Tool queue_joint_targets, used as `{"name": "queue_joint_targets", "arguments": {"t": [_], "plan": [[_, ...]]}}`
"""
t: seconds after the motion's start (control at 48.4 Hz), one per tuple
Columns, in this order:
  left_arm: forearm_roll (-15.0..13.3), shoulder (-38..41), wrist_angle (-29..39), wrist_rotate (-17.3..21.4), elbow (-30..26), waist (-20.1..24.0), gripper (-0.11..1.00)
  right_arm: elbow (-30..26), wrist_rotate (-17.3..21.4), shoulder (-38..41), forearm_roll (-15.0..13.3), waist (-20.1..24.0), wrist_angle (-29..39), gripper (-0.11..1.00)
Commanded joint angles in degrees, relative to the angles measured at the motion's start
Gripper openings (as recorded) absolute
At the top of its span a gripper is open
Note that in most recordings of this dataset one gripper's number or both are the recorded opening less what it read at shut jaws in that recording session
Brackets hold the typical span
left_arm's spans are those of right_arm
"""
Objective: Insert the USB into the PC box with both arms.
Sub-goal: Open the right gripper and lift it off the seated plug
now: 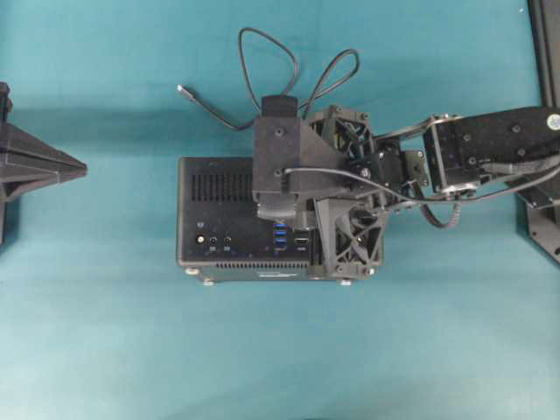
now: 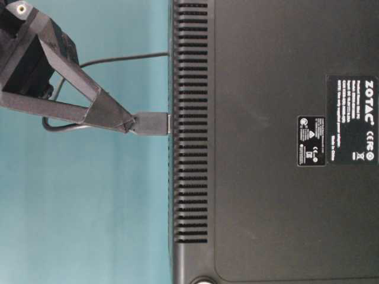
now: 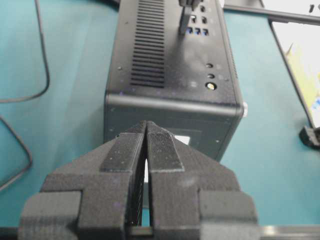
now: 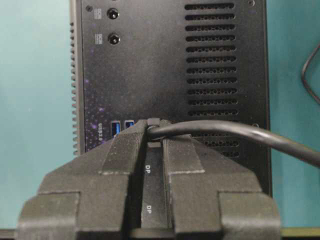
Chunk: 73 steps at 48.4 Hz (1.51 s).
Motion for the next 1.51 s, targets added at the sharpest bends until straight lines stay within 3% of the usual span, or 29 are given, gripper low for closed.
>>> {"name": "queue_joint_targets", "arguments": {"t": [0.0, 0.454, 0.971, 1.487], "plan": [[0.09, 0.26, -0.53, -0.09, -0.79, -0.09, 0.00, -0.35, -0.35, -1.67, 0.44, 0.26, -0.09, 0.17], [0.09, 0.26, -0.62, 0.00, -0.70, -0.09, 0.00, -0.53, -0.26, -2.55, 0.70, -0.18, -1.14, 0.61], [0.09, 0.18, -0.70, 0.00, -0.09, -0.26, 0.00, 5.45, 0.00, -12.04, 0.97, -0.18, -6.77, 0.63], [0.09, -0.62, -0.35, -0.09, 0.26, -0.53, 0.00, 20.92, 0.18, -23.99, 0.09, -1.67, -30.59, 0.64]]}}
